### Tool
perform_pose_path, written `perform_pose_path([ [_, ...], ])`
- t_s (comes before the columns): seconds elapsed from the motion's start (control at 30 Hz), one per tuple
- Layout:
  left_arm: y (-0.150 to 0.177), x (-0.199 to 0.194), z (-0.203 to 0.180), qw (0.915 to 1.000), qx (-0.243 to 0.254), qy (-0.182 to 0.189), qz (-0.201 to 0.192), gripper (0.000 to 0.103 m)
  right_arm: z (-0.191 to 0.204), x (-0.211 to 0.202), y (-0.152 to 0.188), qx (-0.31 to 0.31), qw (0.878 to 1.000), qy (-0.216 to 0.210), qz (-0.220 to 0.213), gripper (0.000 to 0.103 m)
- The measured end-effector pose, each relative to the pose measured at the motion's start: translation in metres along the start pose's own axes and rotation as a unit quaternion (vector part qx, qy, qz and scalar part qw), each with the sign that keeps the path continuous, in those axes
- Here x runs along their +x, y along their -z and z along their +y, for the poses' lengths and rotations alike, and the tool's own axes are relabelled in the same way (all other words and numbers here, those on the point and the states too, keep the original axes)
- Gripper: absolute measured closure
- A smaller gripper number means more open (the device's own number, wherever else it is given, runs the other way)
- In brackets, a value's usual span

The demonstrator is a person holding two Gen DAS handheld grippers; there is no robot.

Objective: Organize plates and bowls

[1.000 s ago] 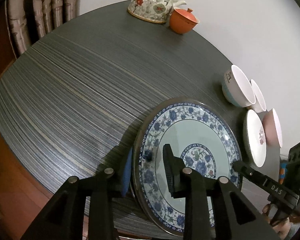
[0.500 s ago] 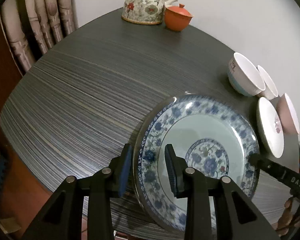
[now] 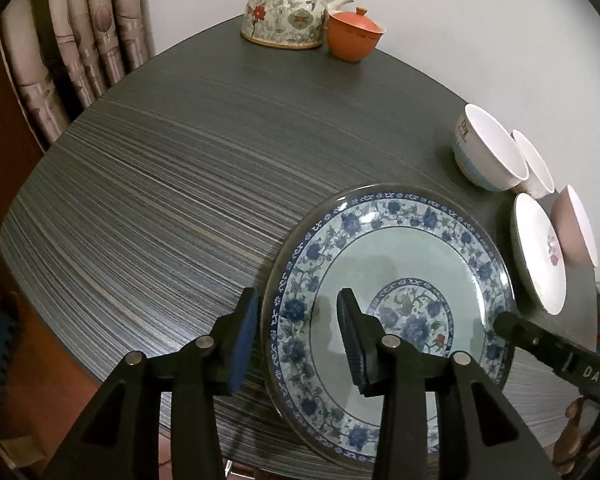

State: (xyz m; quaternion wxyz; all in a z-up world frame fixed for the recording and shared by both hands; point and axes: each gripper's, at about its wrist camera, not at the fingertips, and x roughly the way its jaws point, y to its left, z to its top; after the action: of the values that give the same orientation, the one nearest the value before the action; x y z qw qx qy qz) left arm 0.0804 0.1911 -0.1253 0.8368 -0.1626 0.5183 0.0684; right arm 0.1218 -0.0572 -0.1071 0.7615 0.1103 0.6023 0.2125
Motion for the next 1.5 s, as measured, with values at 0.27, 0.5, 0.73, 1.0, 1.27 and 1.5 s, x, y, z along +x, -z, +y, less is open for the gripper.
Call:
perform_pose_path([
  [0.27, 0.000, -0.006, 0.001, 0.9999, -0.003, 0.005, -0.013, 0.055, 0.003, -0.015, -0.007, -0.014, 1.000, 0.020, -0.018, 0.069],
  [0.5, -0.001, -0.011, 0.001, 0.9997, -0.005, 0.005, -0.022, 0.048, -0.026, -0.035, 0.007, 0.011, 0.999, 0.014, -0.031, 0.069],
  [0.73, 0.001, -0.012, -0.003, 0.9998, 0.002, 0.008, -0.020, 0.047, -0.080, -0.069, 0.031, 0.053, 0.996, 0.028, -0.058, 0.069],
  [1.0, 0.006, -0.018, -0.010, 0.9992, -0.006, 0.027, -0.029, 0.047, -0.147, -0.105, 0.045, 0.113, 0.985, 0.024, -0.125, 0.069],
  [1.27, 0.007, -0.034, -0.067, 0.9962, 0.038, 0.072, -0.030, 0.047, -0.181, -0.114, 0.031, 0.127, 0.981, 0.029, -0.141, 0.069],
  [1.5, -0.014, -0.016, -0.136, 0.9899, 0.058, 0.129, 0.004, 0.048, -0.196, -0.107, 0.006, 0.134, 0.982, 0.027, -0.130, 0.069],
])
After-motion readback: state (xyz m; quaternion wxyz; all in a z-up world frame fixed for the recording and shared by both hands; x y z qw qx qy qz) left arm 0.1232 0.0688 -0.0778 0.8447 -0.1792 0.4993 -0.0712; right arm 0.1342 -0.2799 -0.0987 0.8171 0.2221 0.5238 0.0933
